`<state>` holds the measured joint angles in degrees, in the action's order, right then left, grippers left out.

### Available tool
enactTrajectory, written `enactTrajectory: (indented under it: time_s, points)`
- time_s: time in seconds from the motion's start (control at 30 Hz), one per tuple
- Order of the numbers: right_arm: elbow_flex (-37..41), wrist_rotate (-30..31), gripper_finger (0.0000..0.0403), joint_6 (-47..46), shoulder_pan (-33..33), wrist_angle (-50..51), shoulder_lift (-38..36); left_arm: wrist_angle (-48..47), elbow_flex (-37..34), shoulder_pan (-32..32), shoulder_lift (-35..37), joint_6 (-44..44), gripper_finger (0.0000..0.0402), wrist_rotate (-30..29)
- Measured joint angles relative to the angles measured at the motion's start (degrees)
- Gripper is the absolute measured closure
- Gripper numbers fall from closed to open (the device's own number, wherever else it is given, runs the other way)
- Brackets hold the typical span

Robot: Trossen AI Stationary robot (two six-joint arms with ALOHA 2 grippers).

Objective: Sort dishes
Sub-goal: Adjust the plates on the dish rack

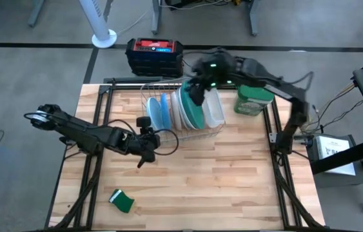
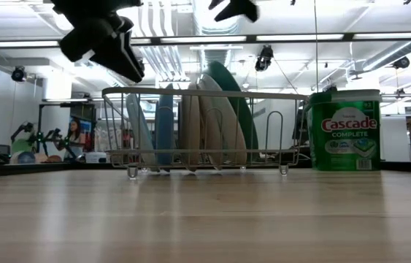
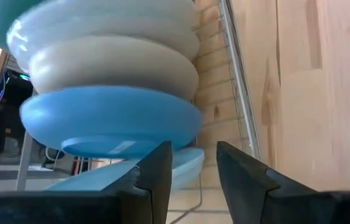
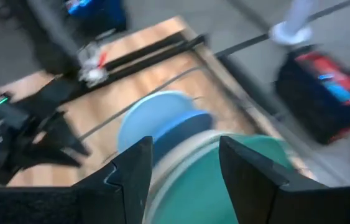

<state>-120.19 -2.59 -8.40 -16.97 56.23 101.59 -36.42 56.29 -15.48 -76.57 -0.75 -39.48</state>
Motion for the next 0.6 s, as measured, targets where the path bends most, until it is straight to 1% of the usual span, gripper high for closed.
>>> enactTrajectory:
  time_s: [0.03,0.07,0.13,0.17,0.2,0.23,0.3,0.4,0.5,0.6]
  points:
    - [-2.05,-1.76,0.0227,2.13,-0.05,1.26,2.17,-0.15,-0.34,0.02,0.01,0.0,0.0285,0.02]
    - [-4.25,-2.82,0.0228,6.39,-0.05,3.05,4.32,-0.21,-0.63,0.02,-0.01,0.01,0.0285,0.04]
    - [-8.56,-3.26,0.023,22.01,0.04,8.87,8.09,-0.01,-1.21,0.02,-0.01,0.21,0.0285,0.02]
    - [-10.52,-2.2,0.0232,28.95,0.25,12.22,9.78,-0.08,-1.65,0.02,0.02,0.34,0.0285,0.02]
    - [-12.19,-0.19,0.0234,33.33,0.39,14.06,11.24,-0.2,-2.15,0.02,0.04,0.61,0.0285,0.04]
    - [-13.52,1.72,0.0237,35.5,0.41,13.76,12.51,-0.62,-2.61,0.02,0.18,1.24,0.0285,0.07]
    - [-14.81,3.17,0.0244,36.78,-0.18,11.35,14.51,-2.03,-3.34,0.02,0.88,2.99,0.0285,-0.01]
    - [-14.64,-0.59,0.0259,37.45,-2.01,8.22,15.59,-5.18,-3.74,0.02,2.57,6.73,0.0285,-0.33]
    - [-14.66,-0.69,0.0277,38.01,-3.57,7.86,16.5,-7.12,-3.8,0.0,4.35,9.91,0.0285,-0.62]
    - [-14.55,-0.74,0.0297,37.99,-4.29,8.3,18.12,-7.09,-4.4,-0.01,5.92,10.56,0.0285,-1.16]
